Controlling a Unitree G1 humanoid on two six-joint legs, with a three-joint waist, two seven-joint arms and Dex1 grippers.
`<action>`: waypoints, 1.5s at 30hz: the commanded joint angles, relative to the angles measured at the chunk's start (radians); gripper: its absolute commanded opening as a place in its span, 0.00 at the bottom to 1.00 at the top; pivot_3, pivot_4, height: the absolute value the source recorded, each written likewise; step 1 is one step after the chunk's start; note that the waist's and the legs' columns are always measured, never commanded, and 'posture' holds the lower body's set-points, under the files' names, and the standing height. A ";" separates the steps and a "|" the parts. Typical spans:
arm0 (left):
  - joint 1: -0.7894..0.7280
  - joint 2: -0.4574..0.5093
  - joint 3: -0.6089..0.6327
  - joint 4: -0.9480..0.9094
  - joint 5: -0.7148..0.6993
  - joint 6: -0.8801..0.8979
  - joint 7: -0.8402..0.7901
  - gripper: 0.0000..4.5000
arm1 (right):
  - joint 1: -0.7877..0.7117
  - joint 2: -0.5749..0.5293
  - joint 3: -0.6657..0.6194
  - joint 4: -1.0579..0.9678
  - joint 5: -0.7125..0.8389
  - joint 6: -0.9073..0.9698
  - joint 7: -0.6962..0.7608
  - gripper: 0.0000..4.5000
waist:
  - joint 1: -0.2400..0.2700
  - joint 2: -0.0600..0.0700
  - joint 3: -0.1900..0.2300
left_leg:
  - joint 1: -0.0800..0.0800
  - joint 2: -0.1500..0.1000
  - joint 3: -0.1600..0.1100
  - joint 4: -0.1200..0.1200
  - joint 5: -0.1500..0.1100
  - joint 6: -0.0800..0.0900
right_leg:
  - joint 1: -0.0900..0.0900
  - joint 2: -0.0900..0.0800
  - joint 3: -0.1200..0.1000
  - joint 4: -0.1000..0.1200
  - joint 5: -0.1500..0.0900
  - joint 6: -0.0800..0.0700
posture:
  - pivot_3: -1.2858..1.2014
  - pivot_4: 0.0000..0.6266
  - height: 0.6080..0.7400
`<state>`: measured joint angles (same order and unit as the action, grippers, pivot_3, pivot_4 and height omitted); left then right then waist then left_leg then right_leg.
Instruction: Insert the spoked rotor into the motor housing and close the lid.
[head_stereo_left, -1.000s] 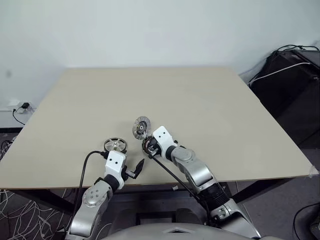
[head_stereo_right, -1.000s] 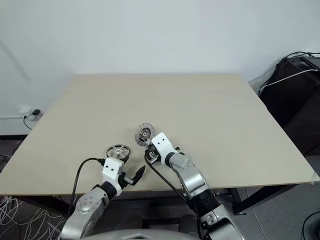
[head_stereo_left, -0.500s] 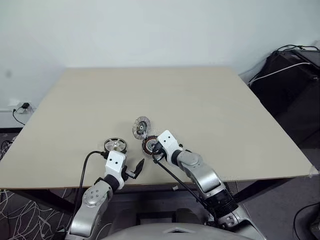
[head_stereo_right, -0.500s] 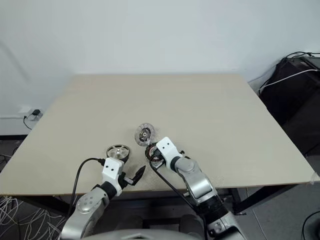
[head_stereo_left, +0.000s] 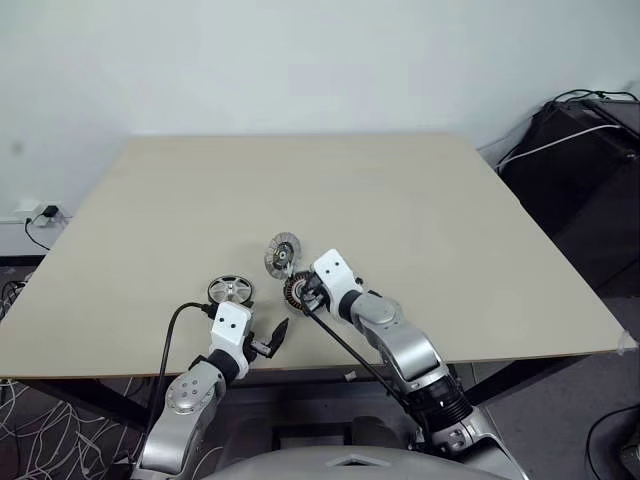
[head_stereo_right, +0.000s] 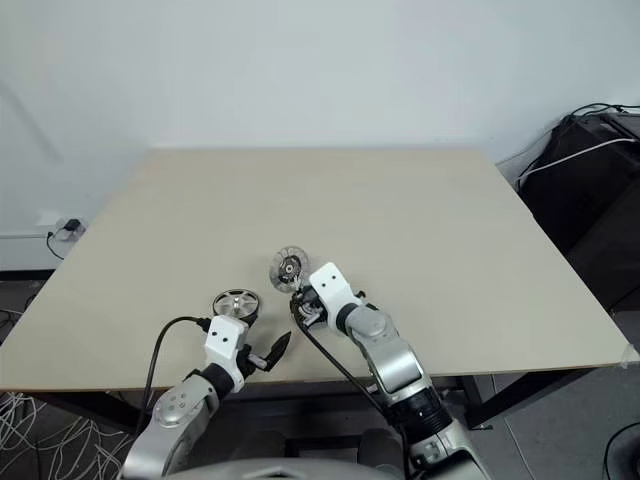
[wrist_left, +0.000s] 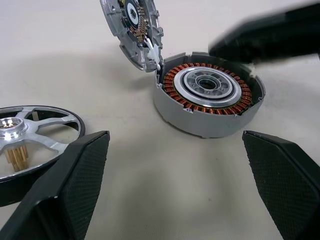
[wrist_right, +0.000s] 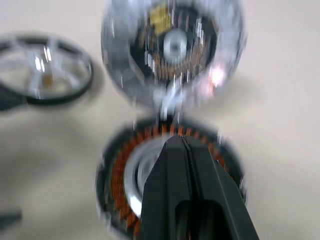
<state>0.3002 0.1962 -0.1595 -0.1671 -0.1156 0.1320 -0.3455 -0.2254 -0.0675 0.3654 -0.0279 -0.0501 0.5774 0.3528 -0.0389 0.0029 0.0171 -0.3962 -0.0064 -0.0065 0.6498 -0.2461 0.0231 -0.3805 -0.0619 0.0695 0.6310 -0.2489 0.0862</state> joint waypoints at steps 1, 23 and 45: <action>-0.014 -0.049 0.063 -0.012 -0.003 -0.070 0.079 1.00 | -0.010 0.014 0.004 -0.048 0.022 -0.046 0.019 0.00 | 0.001 0.000 0.000 | 0.000 0.000 0.000 0.000 0.000 0.000 | 0.000 0.000 0.000 0.000 0.000 0.000 | 0.52 0.00 1.00; -0.083 -0.250 0.357 -0.010 -0.433 0.276 0.225 1.00 | 0.121 -0.057 -0.098 -0.176 0.063 0.004 -0.016 0.00 | 0.002 -0.006 0.002 | -0.001 -0.002 0.000 0.000 0.001 0.002 | 0.000 0.001 -0.001 -0.001 0.000 0.000 | 0.52 0.00 1.00; -0.090 -0.291 0.411 -0.006 -0.608 0.334 0.266 0.10 | 0.155 -0.070 -0.100 -0.201 0.073 0.023 -0.029 0.00 | 0.002 -0.009 0.004 | -0.001 -0.002 0.000 0.000 0.000 -0.001 | 0.001 0.001 -0.001 -0.002 0.000 0.000 | 0.52 0.00 1.00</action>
<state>0.2096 -0.0604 0.2420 -0.1586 -0.7232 0.4790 -0.0988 -0.0632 -0.1356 0.2841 -0.1766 0.0117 0.6013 0.3273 -0.0369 -0.0065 0.0211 -0.3969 -0.0083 -0.0070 0.6503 -0.2463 0.0222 -0.3797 -0.0608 0.0686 0.6293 -0.2486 0.0864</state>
